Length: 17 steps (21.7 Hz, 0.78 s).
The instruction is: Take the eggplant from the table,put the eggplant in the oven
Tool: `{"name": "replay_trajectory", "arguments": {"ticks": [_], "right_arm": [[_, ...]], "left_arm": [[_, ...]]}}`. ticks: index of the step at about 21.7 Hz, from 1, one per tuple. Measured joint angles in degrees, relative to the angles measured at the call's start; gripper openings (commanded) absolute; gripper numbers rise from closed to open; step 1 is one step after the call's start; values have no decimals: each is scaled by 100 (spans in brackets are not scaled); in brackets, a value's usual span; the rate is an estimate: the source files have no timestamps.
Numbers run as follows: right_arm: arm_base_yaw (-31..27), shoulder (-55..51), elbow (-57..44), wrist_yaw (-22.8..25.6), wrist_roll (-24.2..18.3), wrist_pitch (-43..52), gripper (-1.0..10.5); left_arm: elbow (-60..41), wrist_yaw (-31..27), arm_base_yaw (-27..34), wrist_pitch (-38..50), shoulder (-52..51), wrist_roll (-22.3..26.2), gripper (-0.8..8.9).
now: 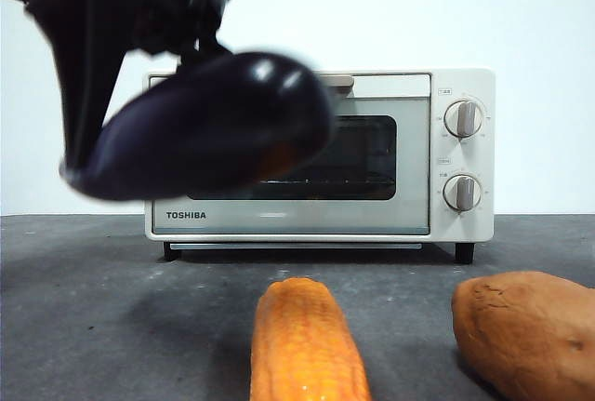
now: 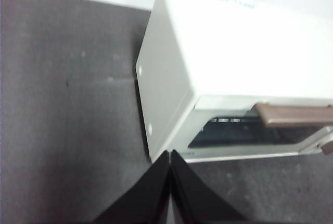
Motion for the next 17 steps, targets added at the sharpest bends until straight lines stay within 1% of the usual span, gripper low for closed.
{"name": "replay_trajectory", "arguments": {"ticks": [2,3,4,6,8,9,11,12,13,14,17], "right_arm": [[92,-382,-4,227,-286,0,132],[170,-695,-4,435,-407,0,132],[249,-979,-4,656,-490,0,132],[437,-1631,0,1276,-629,-2,132],[640,-2236,0,2083,-730,0,132],[743,-2553,0,2577,-750,0,132],[894,-3139,0,3432,-754,0,132],[951,-3423,0,3786,-752,0,132],[992,-3705,2,4026,-750,0,132],[1021,-3954,2,4157,-741,0,132],[1038,-4601,-44,4336,-697,0,132]], "left_arm": [[74,0,0,15,13,0,6],[98,0,0,17,55,0,6],[105,7,-2,11,111,0,6],[116,151,-20,24,282,-2,6],[116,411,-131,85,450,-15,6],[116,525,-249,155,564,-50,6],[205,586,-470,197,796,-76,6],[332,586,-629,199,960,-90,6],[485,584,-802,199,1108,-92,6],[640,588,-975,210,1255,-92,6],[1388,597,-1530,-17,1873,-81,6]]}}
